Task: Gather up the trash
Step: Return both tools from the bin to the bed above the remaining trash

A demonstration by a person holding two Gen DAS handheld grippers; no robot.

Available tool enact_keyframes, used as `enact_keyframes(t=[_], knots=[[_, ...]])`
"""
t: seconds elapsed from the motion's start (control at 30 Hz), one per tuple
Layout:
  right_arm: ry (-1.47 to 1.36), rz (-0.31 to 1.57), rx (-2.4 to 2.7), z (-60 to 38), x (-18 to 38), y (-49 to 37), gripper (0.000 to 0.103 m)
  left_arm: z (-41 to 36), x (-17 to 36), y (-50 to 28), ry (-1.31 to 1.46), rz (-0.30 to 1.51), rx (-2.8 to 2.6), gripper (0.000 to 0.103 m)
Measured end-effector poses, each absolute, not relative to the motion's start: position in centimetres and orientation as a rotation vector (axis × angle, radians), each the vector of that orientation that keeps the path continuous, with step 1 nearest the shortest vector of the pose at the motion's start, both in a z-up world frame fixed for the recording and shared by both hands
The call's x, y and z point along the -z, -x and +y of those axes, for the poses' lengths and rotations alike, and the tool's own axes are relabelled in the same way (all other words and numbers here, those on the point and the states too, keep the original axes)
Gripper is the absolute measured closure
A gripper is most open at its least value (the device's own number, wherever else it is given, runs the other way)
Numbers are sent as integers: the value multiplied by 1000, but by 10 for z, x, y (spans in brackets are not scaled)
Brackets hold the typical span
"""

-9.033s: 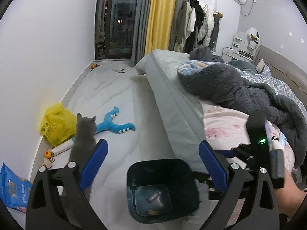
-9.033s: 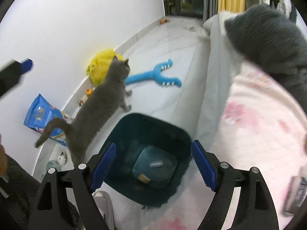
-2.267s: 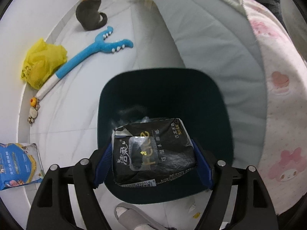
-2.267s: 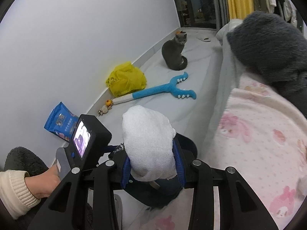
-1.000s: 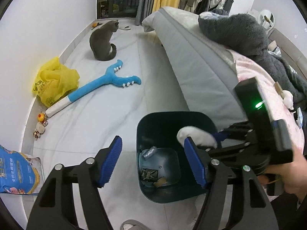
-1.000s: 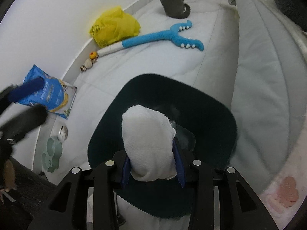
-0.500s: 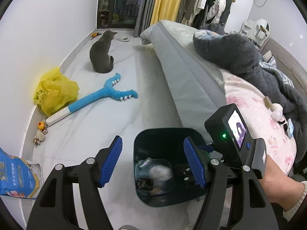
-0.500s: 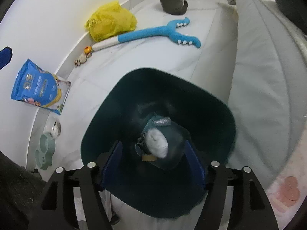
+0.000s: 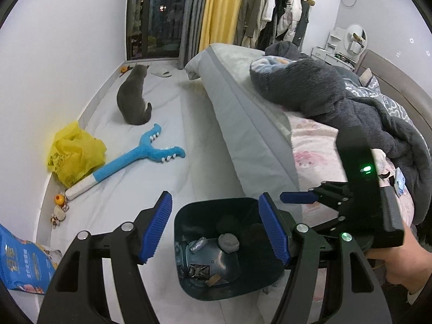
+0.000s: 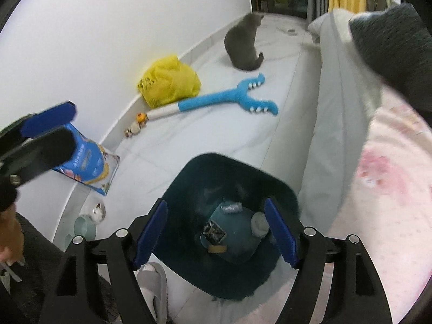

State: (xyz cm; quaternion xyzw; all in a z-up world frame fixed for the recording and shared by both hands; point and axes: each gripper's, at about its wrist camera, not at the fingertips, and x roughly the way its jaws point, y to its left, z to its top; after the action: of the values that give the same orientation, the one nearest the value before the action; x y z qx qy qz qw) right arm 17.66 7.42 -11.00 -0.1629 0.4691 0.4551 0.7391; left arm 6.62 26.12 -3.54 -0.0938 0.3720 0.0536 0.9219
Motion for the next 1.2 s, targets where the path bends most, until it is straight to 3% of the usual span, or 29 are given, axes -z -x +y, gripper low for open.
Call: enact_keyframes(t=[0.77,1.2], knots=[[317,836,-834,-59,49,-206,19,166,14,-109,126,752,19,31],[346,789,-711,-134,40,-219,11,112,13,-129,120,766,79,18]])
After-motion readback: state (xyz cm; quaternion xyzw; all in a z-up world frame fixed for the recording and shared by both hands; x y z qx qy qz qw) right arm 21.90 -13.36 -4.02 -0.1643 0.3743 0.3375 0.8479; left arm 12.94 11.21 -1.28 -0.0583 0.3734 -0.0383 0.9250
